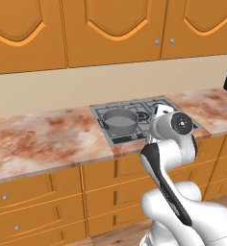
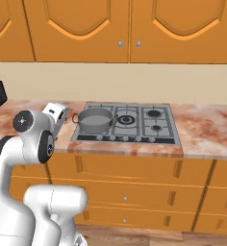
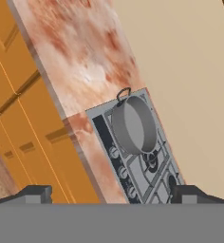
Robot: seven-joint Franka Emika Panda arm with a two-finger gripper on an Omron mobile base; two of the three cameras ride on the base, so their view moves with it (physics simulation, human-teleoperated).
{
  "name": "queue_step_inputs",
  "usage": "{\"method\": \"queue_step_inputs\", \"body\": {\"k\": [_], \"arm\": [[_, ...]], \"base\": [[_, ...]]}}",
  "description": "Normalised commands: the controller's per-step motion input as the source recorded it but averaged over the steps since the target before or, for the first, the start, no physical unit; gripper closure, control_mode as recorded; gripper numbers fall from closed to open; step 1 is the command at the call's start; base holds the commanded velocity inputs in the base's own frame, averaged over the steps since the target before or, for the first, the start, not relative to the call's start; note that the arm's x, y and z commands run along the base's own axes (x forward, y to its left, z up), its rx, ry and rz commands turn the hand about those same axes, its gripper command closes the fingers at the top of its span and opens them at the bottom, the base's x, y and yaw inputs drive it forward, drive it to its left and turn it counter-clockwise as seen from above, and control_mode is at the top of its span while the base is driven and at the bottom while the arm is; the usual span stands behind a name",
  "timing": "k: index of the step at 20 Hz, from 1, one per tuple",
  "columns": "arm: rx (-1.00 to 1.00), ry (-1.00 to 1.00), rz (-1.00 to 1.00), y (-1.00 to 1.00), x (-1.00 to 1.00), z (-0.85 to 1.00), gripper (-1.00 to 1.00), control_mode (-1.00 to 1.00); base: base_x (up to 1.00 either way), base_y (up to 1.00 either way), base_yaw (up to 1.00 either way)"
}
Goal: Move the pot and pan from the stove into the sink.
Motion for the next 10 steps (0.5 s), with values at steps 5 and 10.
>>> {"method": "queue_step_inputs", "body": {"k": [5,10], "arm": [[0.0,0.0,0.0,0.0,0.0,0.0,-1.0,1.0],[0.0,0.0,0.0,0.0,0.0,0.0,-1.0,1.0]], "base": [[0.2,0.06,-0.03],[0.18,0.05,-0.03]]}}
